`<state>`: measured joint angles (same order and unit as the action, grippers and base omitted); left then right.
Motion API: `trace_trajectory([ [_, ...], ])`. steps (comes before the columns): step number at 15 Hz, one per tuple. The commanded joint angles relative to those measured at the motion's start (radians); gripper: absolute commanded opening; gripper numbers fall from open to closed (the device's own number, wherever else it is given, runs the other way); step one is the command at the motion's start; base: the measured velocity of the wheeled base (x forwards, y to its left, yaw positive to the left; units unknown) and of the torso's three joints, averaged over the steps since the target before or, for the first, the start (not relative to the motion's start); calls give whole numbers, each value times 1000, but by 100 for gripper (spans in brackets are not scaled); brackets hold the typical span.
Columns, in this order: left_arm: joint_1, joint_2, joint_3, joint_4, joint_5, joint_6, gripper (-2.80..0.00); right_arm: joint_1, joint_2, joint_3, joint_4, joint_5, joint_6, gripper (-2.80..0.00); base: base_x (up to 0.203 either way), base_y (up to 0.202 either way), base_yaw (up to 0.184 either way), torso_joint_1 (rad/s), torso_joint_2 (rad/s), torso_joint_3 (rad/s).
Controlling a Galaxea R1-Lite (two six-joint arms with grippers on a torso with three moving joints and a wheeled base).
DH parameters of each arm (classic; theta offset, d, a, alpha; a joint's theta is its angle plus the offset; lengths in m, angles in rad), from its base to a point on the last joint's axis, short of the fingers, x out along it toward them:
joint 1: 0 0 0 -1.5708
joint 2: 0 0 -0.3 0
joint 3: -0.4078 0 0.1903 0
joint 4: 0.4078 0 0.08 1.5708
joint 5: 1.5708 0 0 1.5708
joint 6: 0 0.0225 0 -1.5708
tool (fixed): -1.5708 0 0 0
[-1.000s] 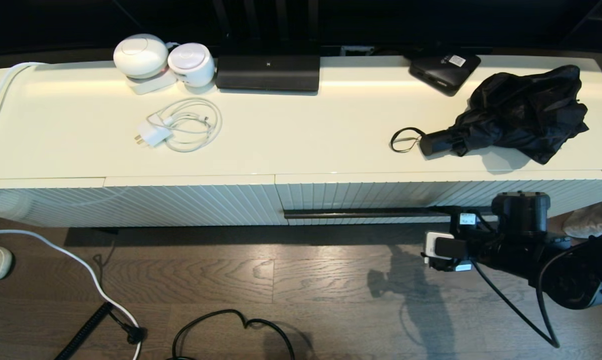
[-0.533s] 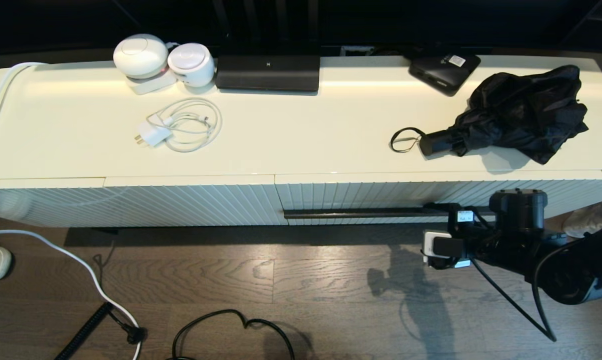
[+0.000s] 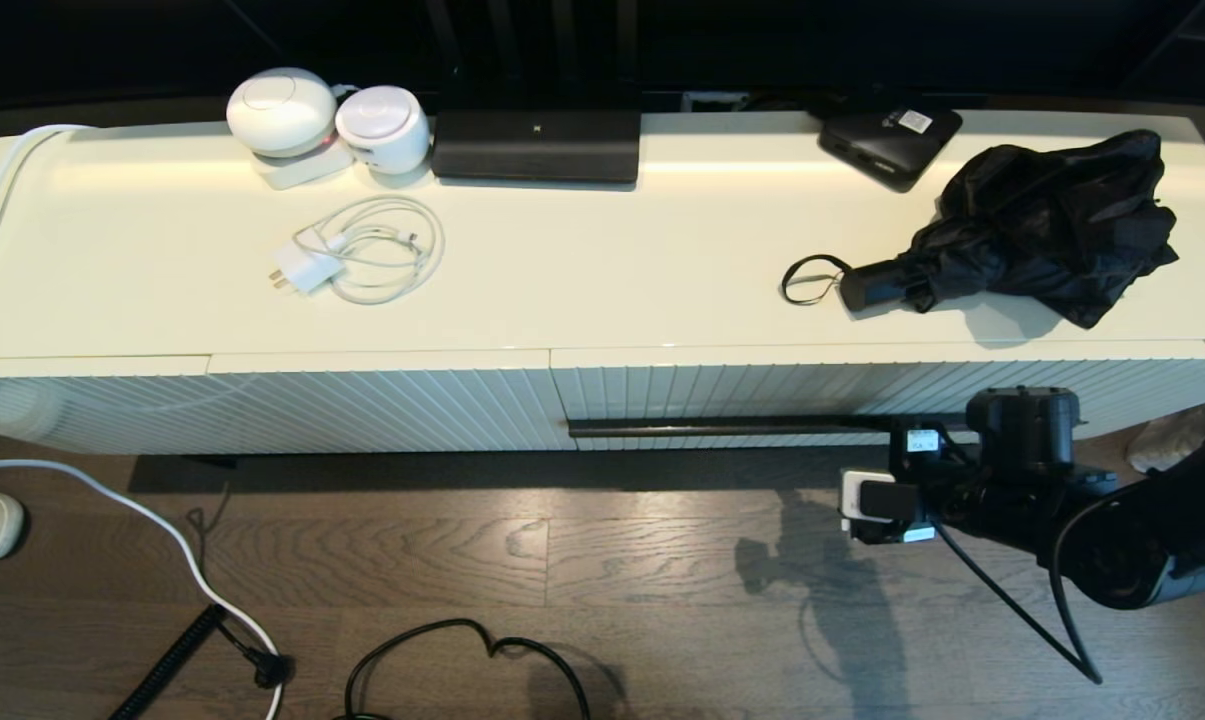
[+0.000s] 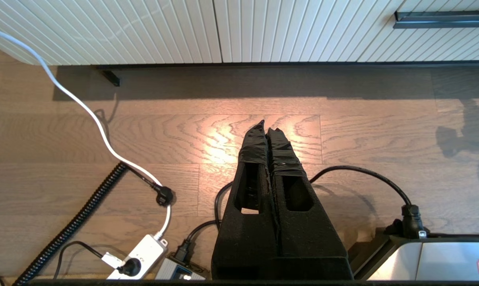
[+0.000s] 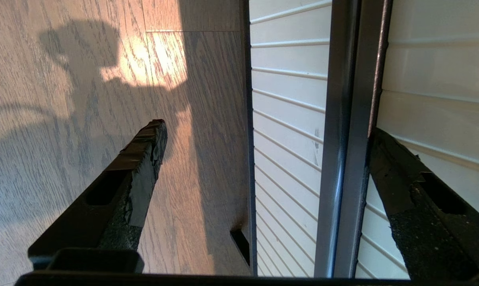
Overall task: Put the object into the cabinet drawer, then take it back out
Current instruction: Open the drawer
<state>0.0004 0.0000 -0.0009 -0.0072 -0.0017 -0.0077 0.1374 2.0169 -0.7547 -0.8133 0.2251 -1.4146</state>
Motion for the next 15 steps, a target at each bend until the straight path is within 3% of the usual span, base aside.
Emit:
trace_trajectory([
  [1, 1, 0, -1, 0, 0, 0, -280, 1, 6, 0, -4, 2, -7, 0, 0, 0, 0, 0, 0, 0],
  [7, 1, 0, 0, 0, 0, 0, -280, 1, -9, 20, 4, 2, -6, 0, 0, 0, 0, 0, 0, 0],
  [15, 1, 0, -1, 0, 0, 0, -280, 2, -39, 153, -22, 0, -6, 0, 0, 0, 0, 0, 0, 0],
])
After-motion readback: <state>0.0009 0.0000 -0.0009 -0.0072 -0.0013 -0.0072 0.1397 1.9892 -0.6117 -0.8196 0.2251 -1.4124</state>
